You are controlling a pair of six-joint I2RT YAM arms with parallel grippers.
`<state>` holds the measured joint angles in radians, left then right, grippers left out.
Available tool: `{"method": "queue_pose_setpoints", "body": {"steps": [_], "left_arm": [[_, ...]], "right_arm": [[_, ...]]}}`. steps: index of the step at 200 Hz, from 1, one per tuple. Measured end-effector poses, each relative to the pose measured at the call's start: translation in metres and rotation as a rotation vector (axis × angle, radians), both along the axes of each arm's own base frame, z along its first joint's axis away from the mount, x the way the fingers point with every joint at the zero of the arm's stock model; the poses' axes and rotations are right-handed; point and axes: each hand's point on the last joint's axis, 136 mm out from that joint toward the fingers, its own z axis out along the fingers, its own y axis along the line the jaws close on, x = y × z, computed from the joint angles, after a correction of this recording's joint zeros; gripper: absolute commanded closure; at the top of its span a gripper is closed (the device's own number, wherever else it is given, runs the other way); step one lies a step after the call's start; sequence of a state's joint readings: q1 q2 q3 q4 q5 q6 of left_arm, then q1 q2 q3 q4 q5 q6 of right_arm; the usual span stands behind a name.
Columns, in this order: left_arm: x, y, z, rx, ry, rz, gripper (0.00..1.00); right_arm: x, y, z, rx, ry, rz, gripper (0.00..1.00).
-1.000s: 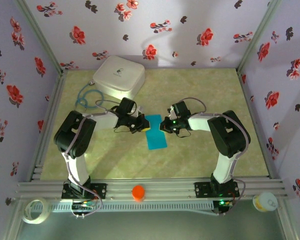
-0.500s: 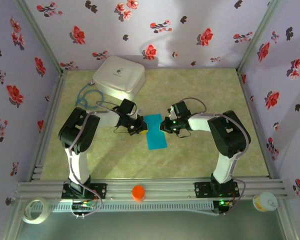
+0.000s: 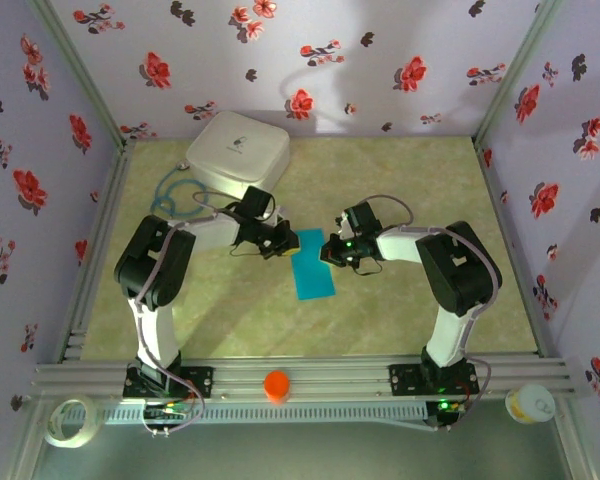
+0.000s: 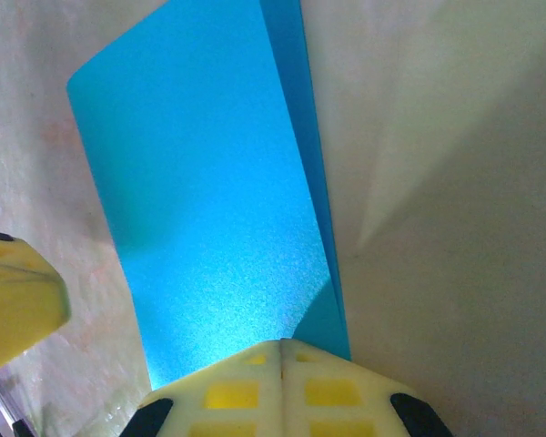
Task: Fold a paper plane with a square sheet of paper (pick it up from the middle)
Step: First fold the square sheet of paper in half at the center of the table.
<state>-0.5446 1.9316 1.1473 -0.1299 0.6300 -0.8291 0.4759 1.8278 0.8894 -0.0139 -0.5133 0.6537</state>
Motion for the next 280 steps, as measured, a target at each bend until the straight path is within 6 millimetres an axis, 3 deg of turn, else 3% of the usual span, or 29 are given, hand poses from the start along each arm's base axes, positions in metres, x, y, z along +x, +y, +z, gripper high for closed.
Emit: {"method": "queue_pose_setpoints", "body": {"steps": [34, 70, 86, 101, 119, 150, 206, 241, 280], "left_arm": [[0.010, -0.004, -0.008, 0.020, 0.001, 0.001, 0.95], [0.008, 0.003, -0.032, 0.085, 0.028, -0.005, 0.96], [0.008, 0.003, -0.033, 0.085, 0.026, -0.010, 0.96], [0.008, 0.003, -0.034, 0.081, 0.021, -0.013, 0.96], [0.007, 0.002, -0.034, 0.070, 0.019, -0.018, 0.96], [0.006, 0.000, -0.034, 0.060, 0.018, -0.023, 0.96], [0.006, 0.000, -0.032, 0.053, 0.021, -0.026, 0.94], [0.006, -0.001, -0.030, 0.048, 0.019, -0.028, 0.93], [0.025, -0.014, -0.004, 0.002, -0.040, -0.032, 0.93]], "right_arm": [[0.000, -0.001, 0.000, -0.006, 0.003, -0.002, 1.00], [0.000, -0.001, 0.001, -0.006, 0.004, -0.002, 1.00], [-0.001, -0.001, 0.001, -0.006, 0.005, -0.003, 0.98], [-0.001, -0.001, 0.002, -0.007, 0.009, -0.005, 0.91], [-0.004, -0.003, 0.005, -0.007, 0.022, -0.018, 0.69], [-0.009, -0.013, 0.021, -0.021, 0.016, -0.066, 0.59], [-0.033, -0.035, 0.051, -0.023, 0.002, -0.151, 0.59], [-0.057, -0.046, 0.041, -0.042, 0.068, -0.172, 0.58], [-0.080, -0.056, 0.029, -0.053, 0.126, -0.188, 0.58]]}}
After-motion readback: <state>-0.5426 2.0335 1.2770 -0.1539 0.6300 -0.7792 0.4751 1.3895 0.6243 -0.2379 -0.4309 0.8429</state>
